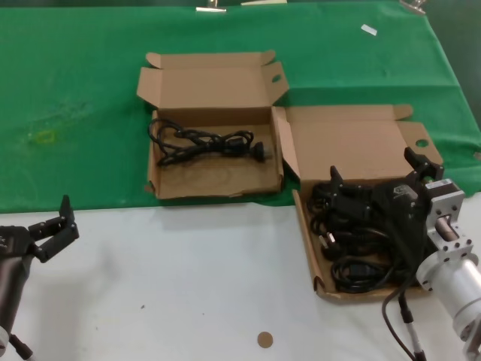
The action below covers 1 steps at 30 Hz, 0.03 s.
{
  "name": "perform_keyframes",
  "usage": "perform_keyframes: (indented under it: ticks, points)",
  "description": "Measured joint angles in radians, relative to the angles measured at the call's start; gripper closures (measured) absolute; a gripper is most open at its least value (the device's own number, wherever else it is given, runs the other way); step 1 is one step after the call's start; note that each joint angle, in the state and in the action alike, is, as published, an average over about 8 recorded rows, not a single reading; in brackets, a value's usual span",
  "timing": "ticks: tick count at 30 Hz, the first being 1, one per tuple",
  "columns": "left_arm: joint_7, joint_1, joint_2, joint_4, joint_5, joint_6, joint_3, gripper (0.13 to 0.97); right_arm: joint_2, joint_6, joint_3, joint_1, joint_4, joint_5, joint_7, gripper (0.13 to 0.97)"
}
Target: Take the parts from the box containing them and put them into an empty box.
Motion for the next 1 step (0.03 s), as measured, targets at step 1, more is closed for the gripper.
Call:
perform_keyframes:
  ticks: [1]
  points:
    - [0.0, 0.0, 0.0, 0.0, 0.0, 0.0, 0.0, 0.132, 0.0, 0.0, 0.0, 0.0, 0.0, 0.0, 0.0, 0.129]
